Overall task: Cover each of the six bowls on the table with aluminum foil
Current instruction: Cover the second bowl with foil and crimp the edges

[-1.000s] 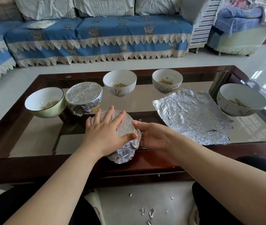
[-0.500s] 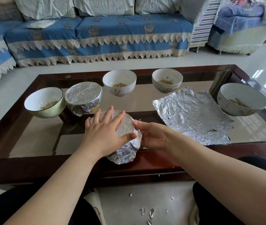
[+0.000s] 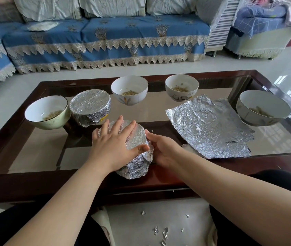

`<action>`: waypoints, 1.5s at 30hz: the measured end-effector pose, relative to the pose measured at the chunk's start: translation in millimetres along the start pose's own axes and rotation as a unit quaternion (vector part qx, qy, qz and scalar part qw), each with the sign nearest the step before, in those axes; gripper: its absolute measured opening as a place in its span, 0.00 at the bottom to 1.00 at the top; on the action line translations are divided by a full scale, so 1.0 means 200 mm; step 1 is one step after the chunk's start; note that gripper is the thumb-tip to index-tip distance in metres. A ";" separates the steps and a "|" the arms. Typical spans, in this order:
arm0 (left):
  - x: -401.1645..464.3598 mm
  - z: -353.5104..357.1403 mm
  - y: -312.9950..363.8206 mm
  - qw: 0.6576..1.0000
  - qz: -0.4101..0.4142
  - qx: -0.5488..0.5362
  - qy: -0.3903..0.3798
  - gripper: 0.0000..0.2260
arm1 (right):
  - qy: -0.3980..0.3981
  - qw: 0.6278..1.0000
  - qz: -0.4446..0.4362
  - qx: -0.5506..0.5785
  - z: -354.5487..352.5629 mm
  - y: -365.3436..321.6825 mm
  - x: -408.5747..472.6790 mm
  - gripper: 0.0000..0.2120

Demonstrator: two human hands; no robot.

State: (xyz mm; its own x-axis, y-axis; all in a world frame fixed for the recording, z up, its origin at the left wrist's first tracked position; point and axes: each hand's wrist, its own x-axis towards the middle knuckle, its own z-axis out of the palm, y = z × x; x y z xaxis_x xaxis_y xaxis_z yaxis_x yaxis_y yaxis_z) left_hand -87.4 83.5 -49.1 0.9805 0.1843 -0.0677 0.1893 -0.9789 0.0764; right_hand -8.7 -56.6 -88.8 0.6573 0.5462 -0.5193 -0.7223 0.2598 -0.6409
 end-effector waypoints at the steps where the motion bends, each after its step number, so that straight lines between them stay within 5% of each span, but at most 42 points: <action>1: 0.00 0.00 0.00 1.000 0.001 0.000 0.003 0.50 | 0.002 1.000 -0.001 0.001 0.01 -0.01 -0.01 0.13; 6: 0.00 0.01 0.00 1.000 0.002 -0.003 0.007 0.49 | 0.032 0.999 -0.005 -0.035 0.03 -0.01 -0.01 0.15; 10: 0.00 0.00 0.00 1.000 0.007 0.004 0.000 0.43 | 0.059 0.992 -0.086 -0.068 0.04 -0.01 -0.01 0.06; 18: 0.01 0.01 0.00 1.000 0.009 0.007 -0.008 0.41 | 0.106 0.938 -0.255 -0.211 0.07 0.00 -0.07 0.10; 27: 0.00 0.01 0.01 1.000 -0.001 0.006 -0.008 0.41 | 0.141 0.870 -0.280 -0.381 0.05 0.00 -0.13 0.12; 36: 0.00 0.01 0.02 1.000 -0.006 -0.018 0.021 0.43 | 0.110 0.893 -0.265 -0.348 0.01 0.06 -0.14 0.12; 45: 0.00 0.00 0.13 0.995 -0.079 -0.058 0.034 0.41 | -0.001 0.983 -0.115 -0.141 -0.02 -0.01 -0.10 0.14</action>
State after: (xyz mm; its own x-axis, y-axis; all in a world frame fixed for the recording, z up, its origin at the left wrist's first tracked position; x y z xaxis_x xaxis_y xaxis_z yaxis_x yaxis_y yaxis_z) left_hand -82.8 57.5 -47.4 0.9388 0.3439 -0.0205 0.3416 -0.9215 0.1847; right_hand -18.9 -70.3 -79.1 0.7955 0.5009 -0.3409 -0.4658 0.1457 -0.8728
